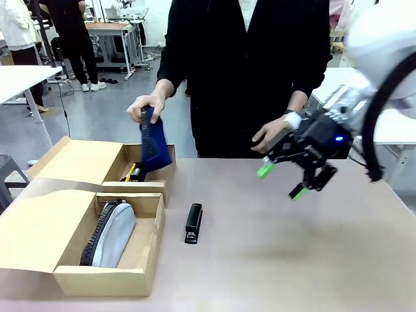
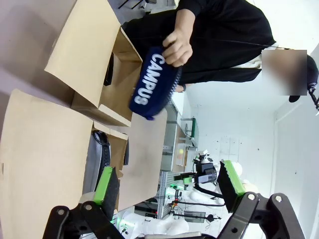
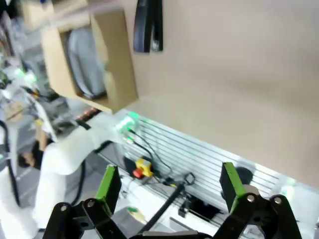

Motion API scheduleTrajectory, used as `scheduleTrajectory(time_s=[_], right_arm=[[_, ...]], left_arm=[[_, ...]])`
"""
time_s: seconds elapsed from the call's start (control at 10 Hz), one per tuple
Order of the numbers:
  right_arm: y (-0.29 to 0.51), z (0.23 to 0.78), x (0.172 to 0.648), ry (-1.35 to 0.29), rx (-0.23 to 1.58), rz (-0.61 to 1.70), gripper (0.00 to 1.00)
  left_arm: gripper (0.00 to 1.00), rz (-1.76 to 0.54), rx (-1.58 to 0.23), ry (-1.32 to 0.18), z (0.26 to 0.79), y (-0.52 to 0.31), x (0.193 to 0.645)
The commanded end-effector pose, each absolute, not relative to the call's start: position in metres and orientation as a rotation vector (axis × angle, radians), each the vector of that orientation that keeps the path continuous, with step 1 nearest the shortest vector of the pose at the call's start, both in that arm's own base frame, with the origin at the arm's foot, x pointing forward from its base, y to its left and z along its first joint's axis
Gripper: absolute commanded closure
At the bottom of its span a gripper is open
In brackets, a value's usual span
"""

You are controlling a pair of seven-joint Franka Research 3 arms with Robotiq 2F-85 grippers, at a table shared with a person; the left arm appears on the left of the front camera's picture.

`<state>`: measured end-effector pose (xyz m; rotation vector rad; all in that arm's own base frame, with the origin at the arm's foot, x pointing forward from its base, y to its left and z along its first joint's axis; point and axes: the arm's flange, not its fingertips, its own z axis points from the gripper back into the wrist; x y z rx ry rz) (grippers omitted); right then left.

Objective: Place items inside the box.
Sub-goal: Pick up a Pencil pouch or Stapler and place it inside the Mailer Box closest to the robot.

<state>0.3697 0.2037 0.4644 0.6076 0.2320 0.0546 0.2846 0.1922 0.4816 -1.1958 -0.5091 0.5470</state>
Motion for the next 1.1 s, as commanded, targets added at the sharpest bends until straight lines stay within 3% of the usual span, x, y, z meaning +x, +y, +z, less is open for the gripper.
scheduleTrajectory(time_s=[0.0,0.1,0.3,0.5,0.7,1.0], right_arm=[[0.218,0.457,0.377,0.211,0.448,0.182,0.00],[0.204,0.464,0.370,0.232,0.608,0.055,0.00],[0.204,0.464,0.370,0.232,0.608,0.055,0.00],[0.221,0.457,0.368,0.244,0.510,0.088,0.00],[0.231,0.452,0.373,0.250,0.524,0.106,0.00],[0.306,0.429,0.382,0.245,0.370,0.022,0.00]], left_arm=[[0.00,0.531,-1.203,-0.523,0.482,0.190,0.281],[0.00,0.531,-1.203,-0.523,0.482,0.190,0.281],[0.00,0.531,-1.203,-0.523,0.482,0.190,0.281],[0.00,0.531,-1.203,-0.523,0.482,0.190,0.281],[0.00,0.531,-1.203,-0.523,0.482,0.190,0.281],[0.00,0.531,-1.203,-0.523,0.482,0.190,0.281]])
